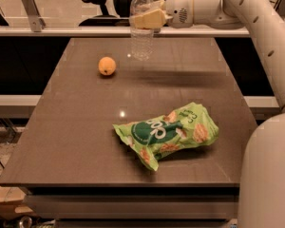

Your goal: Move water bottle near orange

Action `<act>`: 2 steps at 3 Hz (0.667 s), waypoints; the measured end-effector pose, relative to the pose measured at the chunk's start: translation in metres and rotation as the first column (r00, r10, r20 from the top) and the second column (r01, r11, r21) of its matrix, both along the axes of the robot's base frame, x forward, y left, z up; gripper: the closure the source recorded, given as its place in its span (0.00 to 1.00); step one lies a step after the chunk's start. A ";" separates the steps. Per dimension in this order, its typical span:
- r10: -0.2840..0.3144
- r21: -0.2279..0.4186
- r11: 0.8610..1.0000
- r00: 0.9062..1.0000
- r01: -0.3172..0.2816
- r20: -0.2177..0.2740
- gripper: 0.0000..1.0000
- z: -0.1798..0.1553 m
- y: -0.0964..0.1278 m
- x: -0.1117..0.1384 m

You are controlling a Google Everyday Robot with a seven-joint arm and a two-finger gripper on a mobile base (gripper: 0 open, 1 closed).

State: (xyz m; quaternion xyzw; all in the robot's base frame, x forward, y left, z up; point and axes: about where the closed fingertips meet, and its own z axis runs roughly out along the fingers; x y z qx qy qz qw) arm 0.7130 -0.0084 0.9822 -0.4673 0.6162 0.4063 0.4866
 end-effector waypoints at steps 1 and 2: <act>0.056 0.027 0.998 0.998 -0.056 -0.015 1.00 -0.011 0.029 0.008; 0.061 0.027 0.998 0.998 -0.061 -0.011 1.00 -0.014 0.036 0.012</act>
Offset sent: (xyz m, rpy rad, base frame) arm 0.0156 0.0377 -0.0128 0.0415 0.0163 0.0789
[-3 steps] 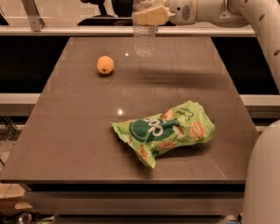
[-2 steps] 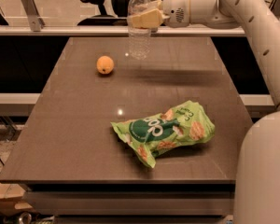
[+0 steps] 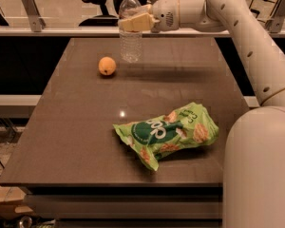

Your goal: Move water bottle near orange

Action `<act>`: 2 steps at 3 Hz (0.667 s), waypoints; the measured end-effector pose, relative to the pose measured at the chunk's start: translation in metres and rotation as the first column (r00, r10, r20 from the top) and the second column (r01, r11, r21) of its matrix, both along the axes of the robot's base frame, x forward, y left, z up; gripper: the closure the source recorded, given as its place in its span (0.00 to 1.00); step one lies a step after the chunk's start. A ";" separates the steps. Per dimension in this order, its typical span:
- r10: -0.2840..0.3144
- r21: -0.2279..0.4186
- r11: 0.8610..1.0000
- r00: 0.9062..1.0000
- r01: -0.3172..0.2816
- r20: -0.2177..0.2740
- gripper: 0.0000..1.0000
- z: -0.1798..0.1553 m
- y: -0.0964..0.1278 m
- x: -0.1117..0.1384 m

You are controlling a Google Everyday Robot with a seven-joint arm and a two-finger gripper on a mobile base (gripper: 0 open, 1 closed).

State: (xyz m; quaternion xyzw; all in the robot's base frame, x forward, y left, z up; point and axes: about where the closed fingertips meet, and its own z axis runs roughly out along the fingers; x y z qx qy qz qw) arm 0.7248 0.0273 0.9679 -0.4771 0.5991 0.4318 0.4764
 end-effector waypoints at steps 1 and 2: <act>-0.019 -0.019 1.000 1.000 0.019 0.010 1.00 -0.005 0.001 0.002; -0.037 -0.043 0.998 0.999 0.038 0.023 1.00 -0.008 0.002 0.002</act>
Offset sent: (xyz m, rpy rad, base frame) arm 0.0022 -0.0050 -0.0115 -0.0755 -0.0425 -0.0729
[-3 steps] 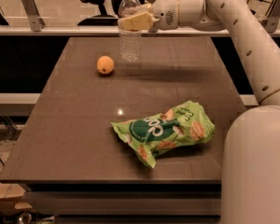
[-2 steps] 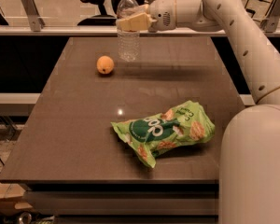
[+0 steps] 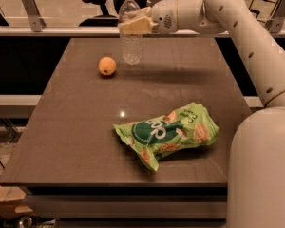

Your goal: Move water bottle near orange

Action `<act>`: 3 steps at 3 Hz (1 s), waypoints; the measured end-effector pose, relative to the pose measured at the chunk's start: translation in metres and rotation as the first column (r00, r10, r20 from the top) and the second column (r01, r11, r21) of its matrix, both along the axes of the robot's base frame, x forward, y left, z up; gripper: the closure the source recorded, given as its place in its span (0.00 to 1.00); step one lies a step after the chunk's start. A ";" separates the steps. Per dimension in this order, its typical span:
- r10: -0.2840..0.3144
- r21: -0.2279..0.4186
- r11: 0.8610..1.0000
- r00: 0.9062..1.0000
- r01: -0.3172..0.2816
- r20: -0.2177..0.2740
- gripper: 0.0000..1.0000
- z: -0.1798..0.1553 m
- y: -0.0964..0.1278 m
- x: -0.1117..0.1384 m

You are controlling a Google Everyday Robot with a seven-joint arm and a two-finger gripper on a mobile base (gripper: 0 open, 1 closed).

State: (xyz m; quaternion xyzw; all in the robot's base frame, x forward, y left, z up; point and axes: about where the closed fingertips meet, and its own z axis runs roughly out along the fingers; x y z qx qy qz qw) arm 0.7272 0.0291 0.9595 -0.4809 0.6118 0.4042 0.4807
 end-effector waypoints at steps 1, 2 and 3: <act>-0.017 -0.017 1.000 1.000 0.017 0.009 1.00 -0.004 0.000 0.000; -0.029 -0.019 0.999 0.999 0.029 0.017 1.00 -0.008 0.000 0.000; -0.057 0.003 0.998 0.998 0.057 0.005 1.00 -0.035 0.001 0.000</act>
Offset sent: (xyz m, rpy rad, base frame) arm 0.0004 -0.0063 -0.0106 -0.0233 -0.0303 -0.0546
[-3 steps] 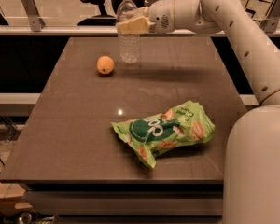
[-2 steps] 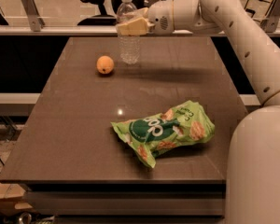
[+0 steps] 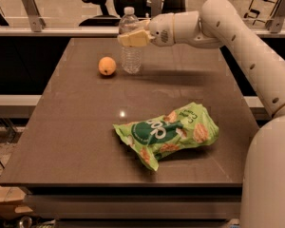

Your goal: Move water bottle near orange

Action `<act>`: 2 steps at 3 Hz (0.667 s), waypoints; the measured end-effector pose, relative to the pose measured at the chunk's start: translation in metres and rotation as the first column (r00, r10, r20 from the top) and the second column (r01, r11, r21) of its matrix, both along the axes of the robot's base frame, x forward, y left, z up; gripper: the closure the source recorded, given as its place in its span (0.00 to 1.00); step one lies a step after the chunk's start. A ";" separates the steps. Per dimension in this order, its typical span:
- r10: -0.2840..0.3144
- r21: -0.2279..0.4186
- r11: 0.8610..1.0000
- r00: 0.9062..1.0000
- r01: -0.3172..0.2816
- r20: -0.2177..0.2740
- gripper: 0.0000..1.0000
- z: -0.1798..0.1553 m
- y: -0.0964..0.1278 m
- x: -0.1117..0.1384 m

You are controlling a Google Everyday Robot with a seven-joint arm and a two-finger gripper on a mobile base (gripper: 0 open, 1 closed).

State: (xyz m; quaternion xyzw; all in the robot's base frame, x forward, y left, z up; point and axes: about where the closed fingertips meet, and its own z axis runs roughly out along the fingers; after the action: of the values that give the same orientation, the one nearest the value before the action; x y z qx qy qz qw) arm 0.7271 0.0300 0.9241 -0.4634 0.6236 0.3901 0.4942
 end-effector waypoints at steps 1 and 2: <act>0.001 -0.007 1.000 1.000 -0.001 -0.006 1.00 -0.003 0.001 0.001; 0.006 -0.006 1.000 1.000 -0.006 -0.008 0.82 -0.004 0.004 0.000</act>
Offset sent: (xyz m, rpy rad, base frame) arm 0.0006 0.0009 -0.0030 -0.0066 0.0064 0.0011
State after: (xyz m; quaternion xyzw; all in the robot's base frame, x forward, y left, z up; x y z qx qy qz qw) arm 0.7273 0.0343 0.9204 -0.4654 0.6252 0.3915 0.4891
